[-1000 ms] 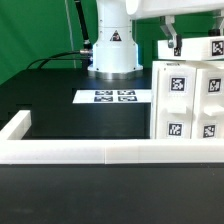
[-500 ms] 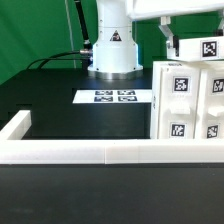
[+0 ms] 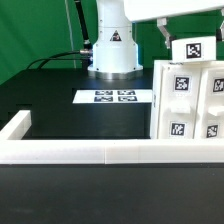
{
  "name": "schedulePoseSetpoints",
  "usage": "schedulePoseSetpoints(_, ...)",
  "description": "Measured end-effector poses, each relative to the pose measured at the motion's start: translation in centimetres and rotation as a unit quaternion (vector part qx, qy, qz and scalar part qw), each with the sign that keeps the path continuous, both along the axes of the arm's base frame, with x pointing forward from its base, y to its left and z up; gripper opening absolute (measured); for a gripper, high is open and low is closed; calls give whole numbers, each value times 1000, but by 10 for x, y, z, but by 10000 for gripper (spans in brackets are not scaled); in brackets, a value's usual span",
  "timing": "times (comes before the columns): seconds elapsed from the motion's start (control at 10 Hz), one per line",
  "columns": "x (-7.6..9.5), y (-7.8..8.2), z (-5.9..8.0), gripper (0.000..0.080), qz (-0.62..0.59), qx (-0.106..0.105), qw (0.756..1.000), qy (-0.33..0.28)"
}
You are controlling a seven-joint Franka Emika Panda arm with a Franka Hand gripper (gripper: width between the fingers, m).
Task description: Assemble cabinet
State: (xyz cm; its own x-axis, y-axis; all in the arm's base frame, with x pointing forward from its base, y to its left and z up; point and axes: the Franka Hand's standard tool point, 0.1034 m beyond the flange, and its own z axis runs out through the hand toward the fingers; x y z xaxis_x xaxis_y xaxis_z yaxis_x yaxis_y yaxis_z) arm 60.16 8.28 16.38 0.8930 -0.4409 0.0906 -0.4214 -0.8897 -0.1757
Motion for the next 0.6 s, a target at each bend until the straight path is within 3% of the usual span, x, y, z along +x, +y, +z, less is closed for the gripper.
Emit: schedulePoseSetpoints(0.6,-1,0,0,560,-229,52,972,26)
